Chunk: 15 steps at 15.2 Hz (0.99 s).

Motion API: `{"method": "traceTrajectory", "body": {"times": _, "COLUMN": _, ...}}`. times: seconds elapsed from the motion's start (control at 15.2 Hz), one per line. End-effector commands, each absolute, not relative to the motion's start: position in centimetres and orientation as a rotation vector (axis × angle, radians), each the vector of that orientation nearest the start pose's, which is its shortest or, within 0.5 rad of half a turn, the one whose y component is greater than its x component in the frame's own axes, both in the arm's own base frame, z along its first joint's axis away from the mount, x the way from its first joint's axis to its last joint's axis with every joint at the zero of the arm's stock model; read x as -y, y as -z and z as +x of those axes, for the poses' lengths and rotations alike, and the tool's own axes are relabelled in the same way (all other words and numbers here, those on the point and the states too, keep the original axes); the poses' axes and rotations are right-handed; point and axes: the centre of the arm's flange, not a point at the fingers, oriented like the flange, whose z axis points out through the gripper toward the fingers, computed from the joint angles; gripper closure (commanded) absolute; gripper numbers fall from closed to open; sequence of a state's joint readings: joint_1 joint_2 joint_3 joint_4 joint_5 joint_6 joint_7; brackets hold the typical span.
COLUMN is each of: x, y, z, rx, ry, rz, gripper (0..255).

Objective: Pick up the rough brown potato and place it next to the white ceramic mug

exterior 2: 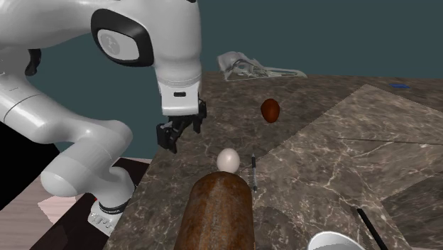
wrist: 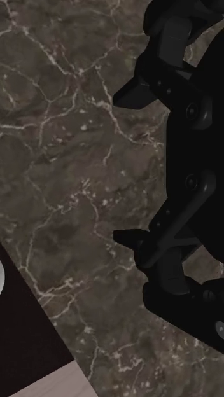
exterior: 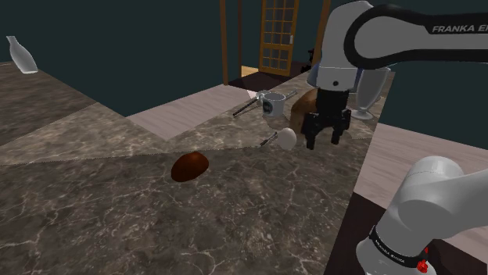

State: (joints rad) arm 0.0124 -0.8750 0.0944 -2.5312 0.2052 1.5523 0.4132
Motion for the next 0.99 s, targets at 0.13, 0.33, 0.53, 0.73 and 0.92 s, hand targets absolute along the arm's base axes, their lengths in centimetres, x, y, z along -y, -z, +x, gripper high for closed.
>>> {"method": "traceTrajectory", "body": {"times": 0.13, "x": -10.9, "y": -52.9, "z": 27.2, "rx": -0.763, "ry": -0.12, "rz": -2.917, "gripper": 0}}
{"method": "traceTrajectory", "body": {"times": 0.33, "x": -14.7, "y": -52.7, "z": 27.6, "rx": -0.925, "ry": -0.057, "rz": -2.858, "gripper": 0}}
{"method": "traceTrajectory", "body": {"times": 0.53, "x": -18.3, "y": -52.5, "z": 28.5, "rx": -1.083, "ry": 0.006, "rz": -2.789, "gripper": 0}}
{"method": "traceTrajectory", "body": {"times": 0.73, "x": -21.9, "y": -52.4, "z": 29.7, "rx": -1.236, "ry": 0.068, "rz": -2.71, "gripper": 0}}
{"method": "traceTrajectory", "body": {"times": 0.92, "x": -25.2, "y": -52.3, "z": 31.4, "rx": -1.384, "ry": 0.129, "rz": -2.623, "gripper": 0}}
